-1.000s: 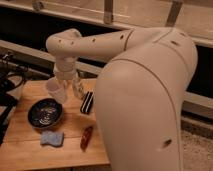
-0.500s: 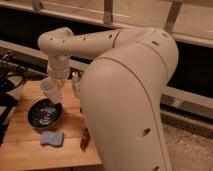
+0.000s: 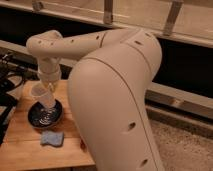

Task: Place the ceramic cup in the ceramic bowl

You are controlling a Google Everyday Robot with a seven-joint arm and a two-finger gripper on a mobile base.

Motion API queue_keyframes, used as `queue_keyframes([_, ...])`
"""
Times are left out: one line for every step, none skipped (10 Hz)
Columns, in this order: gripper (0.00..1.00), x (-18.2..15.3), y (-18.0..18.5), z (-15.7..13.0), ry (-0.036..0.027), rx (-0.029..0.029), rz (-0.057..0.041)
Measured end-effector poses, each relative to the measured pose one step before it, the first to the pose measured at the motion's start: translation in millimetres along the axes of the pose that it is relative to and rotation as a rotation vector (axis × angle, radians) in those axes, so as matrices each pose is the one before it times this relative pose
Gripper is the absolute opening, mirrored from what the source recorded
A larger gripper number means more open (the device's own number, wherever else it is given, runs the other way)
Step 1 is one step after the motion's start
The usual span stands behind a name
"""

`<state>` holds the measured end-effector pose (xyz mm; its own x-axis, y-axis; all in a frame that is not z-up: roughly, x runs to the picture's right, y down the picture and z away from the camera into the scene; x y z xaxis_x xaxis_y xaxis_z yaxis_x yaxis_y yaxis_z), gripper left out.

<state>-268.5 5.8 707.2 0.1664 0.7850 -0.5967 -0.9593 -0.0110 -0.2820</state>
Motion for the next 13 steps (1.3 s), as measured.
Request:
queue_keyframes([0.0, 1.11, -1.82, 5.05, 0.01414, 0.00138, -0.0143])
queue_keyframes([0.0, -0.57, 2.51, 3.46, 0.01041, -0.0042, -0.00769])
queue_keyframes([0.0, -2.27, 9.37, 7.47, 0.01673, -0.00381, -0.0059])
queue_keyframes([0.0, -1.47, 4.96, 5.94, 0.01112, 0.00107, -0.00105])
queue_keyframes([0.0, -0.3, 1.93, 7.04, 0.01462, 0.00001, -0.00221])
queue_keyframes([0.0, 2.9, -6.21, 8.58, 0.01622, 0.00943, -0.00107])
queue_keyframes([0.0, 3.34, -3.93, 8.14, 0.01288, 0.00266, -0.00182])
queue_keyframes([0.0, 0.81, 2.42, 2.85, 0.00654, -0.00277, -0.00274])
queue_keyframes([0.0, 1.95, 5.04, 3.75, 0.01161, -0.00482, -0.00551])
queue_keyframes([0.0, 1.83, -2.82, 6.11, 0.01512, 0.00418, -0.00157])
queue_keyframes([0.0, -1.03, -2.84, 7.22, 0.01093, 0.00231, -0.00338])
queue_keyframes([0.0, -1.18, 0.38, 6.41, 0.00773, -0.00012, -0.004])
queue_keyframes([0.0, -0.87, 2.66, 6.13, 0.00891, -0.00265, -0.008])
